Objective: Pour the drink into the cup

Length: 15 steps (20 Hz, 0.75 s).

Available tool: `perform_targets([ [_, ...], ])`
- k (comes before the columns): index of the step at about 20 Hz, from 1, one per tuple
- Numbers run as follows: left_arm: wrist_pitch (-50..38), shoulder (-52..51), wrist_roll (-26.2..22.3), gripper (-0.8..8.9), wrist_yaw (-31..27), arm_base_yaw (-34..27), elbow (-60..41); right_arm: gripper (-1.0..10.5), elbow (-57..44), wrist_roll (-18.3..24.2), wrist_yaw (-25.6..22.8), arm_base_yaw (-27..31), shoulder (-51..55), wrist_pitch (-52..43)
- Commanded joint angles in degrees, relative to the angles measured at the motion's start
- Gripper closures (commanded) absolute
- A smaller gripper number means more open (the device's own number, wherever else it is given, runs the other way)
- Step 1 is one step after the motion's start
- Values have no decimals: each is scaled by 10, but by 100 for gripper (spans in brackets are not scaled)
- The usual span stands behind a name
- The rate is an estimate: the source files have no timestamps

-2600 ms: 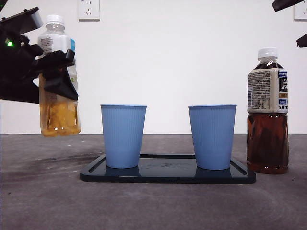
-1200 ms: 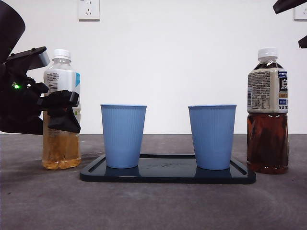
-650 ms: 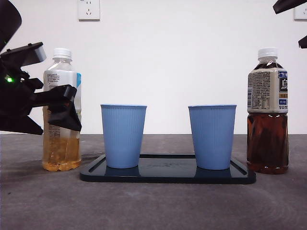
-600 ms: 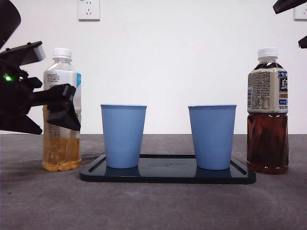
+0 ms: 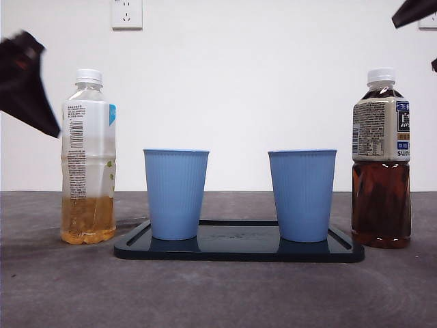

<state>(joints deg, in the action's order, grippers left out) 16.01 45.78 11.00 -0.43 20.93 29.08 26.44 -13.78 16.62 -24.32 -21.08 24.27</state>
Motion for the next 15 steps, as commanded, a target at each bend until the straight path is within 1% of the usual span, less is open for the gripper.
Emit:
perform_targets([
  [1,51,-44,18,411,0,8,11,563,8,8,-28,-3,-2,-1],
  [2,66,-61,21,463,0,9,11,574,8,8,-37,-3,-2,-1],
  [4,83,-94,32,590,0,10,11,636,8,8,-53,-3,-2,0],
  [6,91,-121,50,754,0,10,11,774,8,8,-67,-3,-6,9],
  [7,96,-134,51,809,0,10,11,867,8,8,-77,-3,-10,16],
  [8,100,-143,51,807,0,9,11,933,8,8,-80,-3,-14,22],
  [15,115,-169,51,807,0,9,11,938,8,3,-78,-3,-31,28],
])
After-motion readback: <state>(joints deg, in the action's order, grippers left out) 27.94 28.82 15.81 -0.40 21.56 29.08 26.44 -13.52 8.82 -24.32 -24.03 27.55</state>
